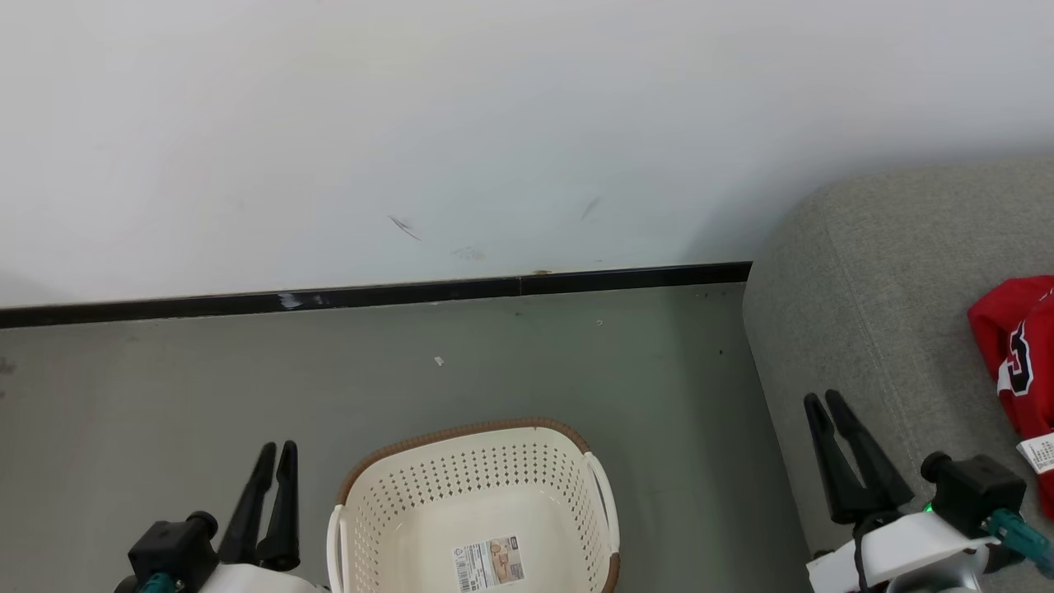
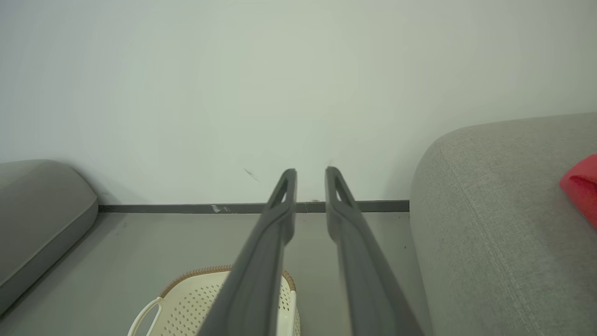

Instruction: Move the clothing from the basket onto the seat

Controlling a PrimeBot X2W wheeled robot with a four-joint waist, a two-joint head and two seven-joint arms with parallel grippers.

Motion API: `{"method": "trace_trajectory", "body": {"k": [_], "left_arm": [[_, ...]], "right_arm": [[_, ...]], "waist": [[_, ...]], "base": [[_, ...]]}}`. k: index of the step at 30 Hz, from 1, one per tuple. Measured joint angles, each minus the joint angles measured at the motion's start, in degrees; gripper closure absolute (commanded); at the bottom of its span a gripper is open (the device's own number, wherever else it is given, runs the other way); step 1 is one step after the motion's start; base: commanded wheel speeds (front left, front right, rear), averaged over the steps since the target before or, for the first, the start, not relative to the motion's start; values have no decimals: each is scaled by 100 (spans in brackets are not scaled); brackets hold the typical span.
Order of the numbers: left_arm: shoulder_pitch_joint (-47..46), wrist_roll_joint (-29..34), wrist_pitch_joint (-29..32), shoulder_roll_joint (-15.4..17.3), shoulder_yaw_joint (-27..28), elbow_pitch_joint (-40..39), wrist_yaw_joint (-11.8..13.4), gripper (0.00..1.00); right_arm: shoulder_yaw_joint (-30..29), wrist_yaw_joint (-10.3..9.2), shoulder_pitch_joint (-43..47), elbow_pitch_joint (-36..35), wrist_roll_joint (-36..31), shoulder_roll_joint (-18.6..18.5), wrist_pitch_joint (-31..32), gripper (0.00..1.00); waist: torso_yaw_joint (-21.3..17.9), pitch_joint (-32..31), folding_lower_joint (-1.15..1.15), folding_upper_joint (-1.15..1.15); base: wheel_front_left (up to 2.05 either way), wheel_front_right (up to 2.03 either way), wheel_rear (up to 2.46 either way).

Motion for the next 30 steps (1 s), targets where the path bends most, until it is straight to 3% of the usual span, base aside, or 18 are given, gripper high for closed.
{"method": "trace_trajectory", "body": {"k": [9, 19, 30], "left_arm": [[93, -264, 68, -122, -25, 213, -36, 100], [93, -1017, 274, -164, 76, 211, -107, 100], [92, -1782, 504, -197, 244, 215, -209, 100]], "right_arm": [[119, 0, 218, 192, 242, 66, 9, 100], [149, 0, 264, 71, 1165, 66, 33, 100], [14, 0, 258, 183, 2314, 57, 288, 100]], "waist": [[-2, -1, 0, 0], [-9, -28, 1, 0], [-20, -114, 35, 0]], "base": [[0, 0, 0], [0, 0, 0], [0, 0, 0]]}}
